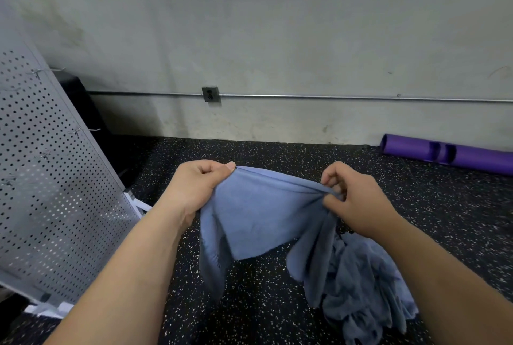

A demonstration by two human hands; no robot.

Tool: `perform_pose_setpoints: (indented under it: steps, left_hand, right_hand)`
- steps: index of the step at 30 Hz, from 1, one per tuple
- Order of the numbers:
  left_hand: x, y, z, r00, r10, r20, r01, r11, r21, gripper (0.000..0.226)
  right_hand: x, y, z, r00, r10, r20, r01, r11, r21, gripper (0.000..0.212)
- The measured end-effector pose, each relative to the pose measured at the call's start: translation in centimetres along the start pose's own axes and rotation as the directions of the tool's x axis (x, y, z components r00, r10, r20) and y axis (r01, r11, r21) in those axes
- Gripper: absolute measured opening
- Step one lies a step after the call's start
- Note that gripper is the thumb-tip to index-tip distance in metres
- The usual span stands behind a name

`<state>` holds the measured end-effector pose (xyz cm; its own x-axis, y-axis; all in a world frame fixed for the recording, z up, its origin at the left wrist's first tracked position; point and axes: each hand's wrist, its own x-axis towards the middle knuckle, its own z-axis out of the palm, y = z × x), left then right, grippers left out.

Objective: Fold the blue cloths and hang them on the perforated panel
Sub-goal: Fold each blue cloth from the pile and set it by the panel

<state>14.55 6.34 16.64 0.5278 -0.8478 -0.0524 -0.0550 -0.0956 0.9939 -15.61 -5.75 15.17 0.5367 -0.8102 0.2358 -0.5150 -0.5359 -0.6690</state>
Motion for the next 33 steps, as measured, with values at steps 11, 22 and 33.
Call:
perform_pose_setpoints:
  steps: [11,22,33]
  left_hand:
    - [0.0,0.0,-0.4,0.999,-0.02,-0.042,0.019,1.0,-0.015,0.028]
    - [0.4,-0.6,-0.6,0.999,0.008,-0.049,-0.002,0.993,0.115,0.02]
    - [1.5,-1.5,-1.9,0.96,0.02,-0.278,0.009,0.995,0.101,0.02]
  right_hand:
    - [0.6,1.1,-0.6,0.999,-0.007,0.047,0.005,0.999,0.051,0.014]
    - [0.4,1.1,-1.2,0.995,0.064,0.079,-0.073,0.991,0.114,0.022]
    - [0.2,3.1,-3.6,0.977,0.178,-0.117,-0.198,0.962,-0.189,0.027]
